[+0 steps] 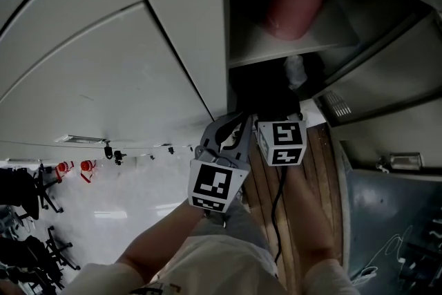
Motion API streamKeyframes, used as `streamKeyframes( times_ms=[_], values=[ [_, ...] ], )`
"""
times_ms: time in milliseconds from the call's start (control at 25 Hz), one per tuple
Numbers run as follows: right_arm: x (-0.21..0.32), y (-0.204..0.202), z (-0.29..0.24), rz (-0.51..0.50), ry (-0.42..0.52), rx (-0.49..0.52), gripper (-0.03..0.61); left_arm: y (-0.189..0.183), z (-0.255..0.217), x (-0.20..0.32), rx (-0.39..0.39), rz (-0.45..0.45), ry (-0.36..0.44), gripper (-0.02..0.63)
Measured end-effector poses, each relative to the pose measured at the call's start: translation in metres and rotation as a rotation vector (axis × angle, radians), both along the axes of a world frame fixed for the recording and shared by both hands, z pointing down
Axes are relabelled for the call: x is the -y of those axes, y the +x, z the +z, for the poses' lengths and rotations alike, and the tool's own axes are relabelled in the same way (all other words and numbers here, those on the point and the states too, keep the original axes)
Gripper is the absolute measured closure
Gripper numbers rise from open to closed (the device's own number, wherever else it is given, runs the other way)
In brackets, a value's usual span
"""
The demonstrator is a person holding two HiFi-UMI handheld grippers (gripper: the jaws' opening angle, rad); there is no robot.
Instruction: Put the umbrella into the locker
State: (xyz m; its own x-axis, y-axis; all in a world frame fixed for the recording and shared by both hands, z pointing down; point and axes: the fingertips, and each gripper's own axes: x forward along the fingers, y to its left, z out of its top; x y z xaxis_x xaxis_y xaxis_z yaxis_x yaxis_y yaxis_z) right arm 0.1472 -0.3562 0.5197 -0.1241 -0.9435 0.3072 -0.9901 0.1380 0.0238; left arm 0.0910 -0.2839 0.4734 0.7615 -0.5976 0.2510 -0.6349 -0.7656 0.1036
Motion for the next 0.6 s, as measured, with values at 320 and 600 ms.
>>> streamKeyframes(
  times_ms=[320,600],
  values=[
    [-0.021,0.012,-0.009,0.046,0.017,0.002,0.469,-0.011,-0.008,-0.004,0.014,-0.01,0.015,0.606],
    [-0.04,0.011,-0.055,0.045,0.088,-0.015,0.469,-0.018,-0.04,-0.012,-0.012,-0.018,0.066,0.606]
  ],
)
